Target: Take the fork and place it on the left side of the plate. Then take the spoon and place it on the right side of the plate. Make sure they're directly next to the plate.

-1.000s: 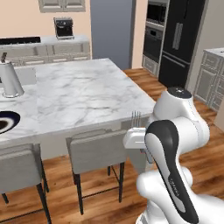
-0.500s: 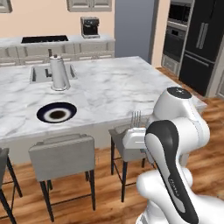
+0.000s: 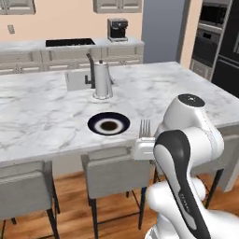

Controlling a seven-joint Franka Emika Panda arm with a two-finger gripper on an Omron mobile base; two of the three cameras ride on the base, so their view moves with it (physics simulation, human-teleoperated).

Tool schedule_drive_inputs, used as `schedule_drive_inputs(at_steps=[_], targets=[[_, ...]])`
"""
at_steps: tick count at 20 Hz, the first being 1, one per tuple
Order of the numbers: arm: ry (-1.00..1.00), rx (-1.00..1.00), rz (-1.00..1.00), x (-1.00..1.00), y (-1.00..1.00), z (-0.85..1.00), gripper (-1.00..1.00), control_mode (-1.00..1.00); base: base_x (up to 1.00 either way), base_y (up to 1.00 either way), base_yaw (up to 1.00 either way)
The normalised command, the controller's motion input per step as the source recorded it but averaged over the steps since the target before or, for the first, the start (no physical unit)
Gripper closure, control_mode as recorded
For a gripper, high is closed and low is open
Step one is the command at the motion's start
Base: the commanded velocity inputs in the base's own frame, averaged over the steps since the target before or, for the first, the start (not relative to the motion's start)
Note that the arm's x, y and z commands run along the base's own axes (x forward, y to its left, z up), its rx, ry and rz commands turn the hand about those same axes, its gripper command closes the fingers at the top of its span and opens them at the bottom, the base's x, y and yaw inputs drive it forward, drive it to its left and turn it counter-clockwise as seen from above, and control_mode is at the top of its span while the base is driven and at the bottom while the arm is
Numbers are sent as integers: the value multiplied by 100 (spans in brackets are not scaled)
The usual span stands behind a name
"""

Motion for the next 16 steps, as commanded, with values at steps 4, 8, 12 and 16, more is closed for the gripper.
schedule_drive_inputs(at_steps=[4, 8, 12, 16], targets=[[0, 0, 0, 0, 0, 0, 100, 100, 98, 25, 10], [0, 0, 0, 0, 0, 0, 100, 100, 82, 15, 5], [2, 0, 0, 72, 38, 0, 100, -100, 22, 8, 0], [7, -4, 1, 91, 75, -4, 100, -100, 0, 0, 0]])
